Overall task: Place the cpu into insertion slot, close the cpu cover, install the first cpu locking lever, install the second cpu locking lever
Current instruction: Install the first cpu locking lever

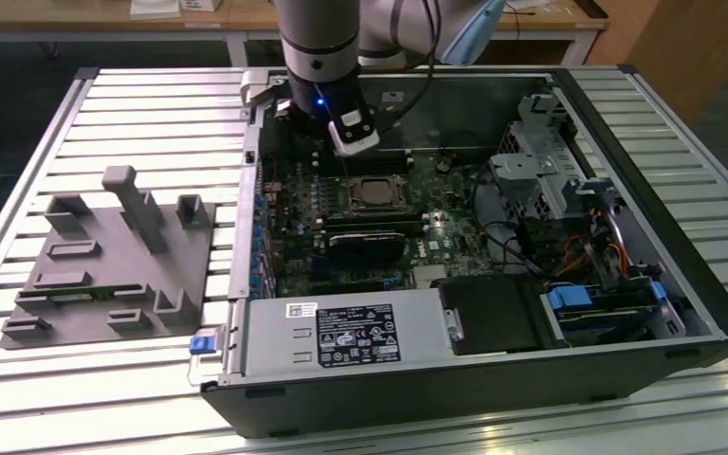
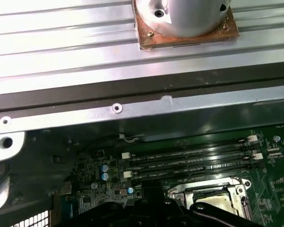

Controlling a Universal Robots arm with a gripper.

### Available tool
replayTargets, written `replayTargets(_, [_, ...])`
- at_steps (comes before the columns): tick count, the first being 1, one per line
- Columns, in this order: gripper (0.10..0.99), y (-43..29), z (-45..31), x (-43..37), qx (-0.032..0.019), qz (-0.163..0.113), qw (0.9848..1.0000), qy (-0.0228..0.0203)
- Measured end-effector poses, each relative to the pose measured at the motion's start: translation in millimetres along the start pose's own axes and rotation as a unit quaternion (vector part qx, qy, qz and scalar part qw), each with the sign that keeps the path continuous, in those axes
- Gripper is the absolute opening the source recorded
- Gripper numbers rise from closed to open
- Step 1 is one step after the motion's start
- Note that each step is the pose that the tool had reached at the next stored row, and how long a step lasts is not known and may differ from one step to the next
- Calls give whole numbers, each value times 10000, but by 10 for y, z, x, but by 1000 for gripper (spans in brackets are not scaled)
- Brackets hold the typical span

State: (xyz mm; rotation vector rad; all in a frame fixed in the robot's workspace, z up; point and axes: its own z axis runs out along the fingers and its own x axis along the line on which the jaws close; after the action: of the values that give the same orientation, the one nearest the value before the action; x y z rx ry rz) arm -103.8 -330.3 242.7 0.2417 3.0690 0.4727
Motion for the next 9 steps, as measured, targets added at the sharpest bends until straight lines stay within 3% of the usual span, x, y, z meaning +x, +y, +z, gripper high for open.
replayTargets(9, [106,44,15,-289,1,2,10000,4])
